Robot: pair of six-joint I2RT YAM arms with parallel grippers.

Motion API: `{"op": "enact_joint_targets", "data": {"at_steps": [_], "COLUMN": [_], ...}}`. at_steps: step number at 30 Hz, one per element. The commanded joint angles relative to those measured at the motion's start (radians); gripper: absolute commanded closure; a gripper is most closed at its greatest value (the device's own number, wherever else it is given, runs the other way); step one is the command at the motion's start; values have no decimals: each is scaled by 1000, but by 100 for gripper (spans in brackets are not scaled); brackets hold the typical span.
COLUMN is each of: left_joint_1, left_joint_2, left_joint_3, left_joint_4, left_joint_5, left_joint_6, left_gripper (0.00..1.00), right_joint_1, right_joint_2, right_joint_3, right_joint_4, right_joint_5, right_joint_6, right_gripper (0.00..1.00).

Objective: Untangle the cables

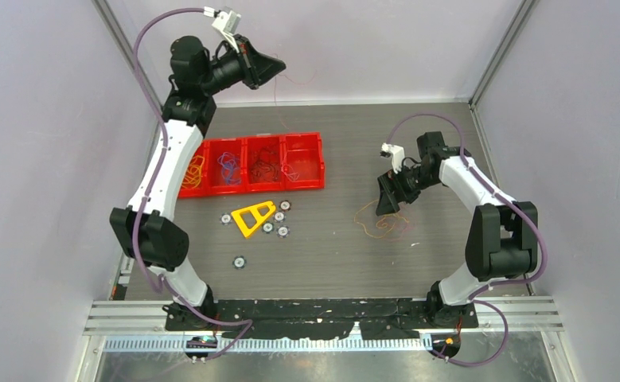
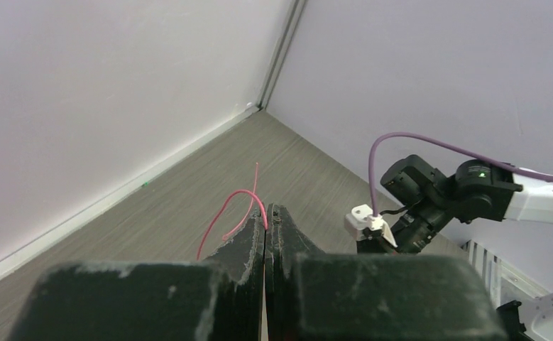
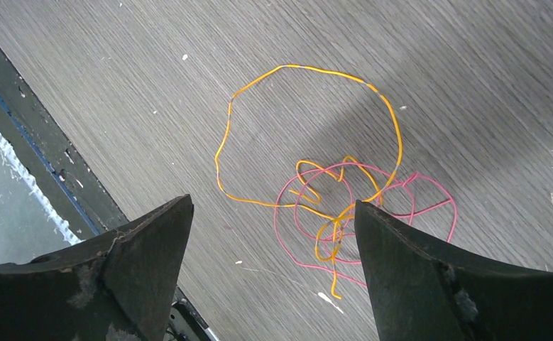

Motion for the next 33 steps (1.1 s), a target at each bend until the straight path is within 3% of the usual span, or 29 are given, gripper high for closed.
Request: {"op": "enact_joint_targets", "data": {"at_steps": [1, 7, 13, 18, 22, 28, 33], "left_joint_1": [-8, -16, -32, -40, -69, -153, -212], "left_joint_2": [28, 70, 43, 91, 126, 224, 239], "left_joint_3": [37, 16, -241, -330, -330, -206, -236], "left_joint_4": [36, 25, 34, -54, -150, -382, -332], "left_joint_5": [-23, -22, -53, -111, -256, -554, -666], "left_joint_6": [56, 62, 90, 139, 196, 222, 229], "left_gripper": [100, 100, 100, 100, 100, 100, 100], "right_joint_1": [0, 1, 0, 0, 1, 0, 0], "right_joint_2": [20, 36, 38, 46, 53, 68, 76], "right_joint_3": [31, 39, 33, 27, 27, 29, 30], "right_joint_4": [-9, -9, -8, -9, -8, -6, -4], "right_joint_5": [-28, -26, -24, -20, -23, -24, -24], "right_joint_6": [-9, -8, -12, -19, -21, -21, -21], "right_gripper": [10, 10, 10, 10, 10, 10, 10]}}
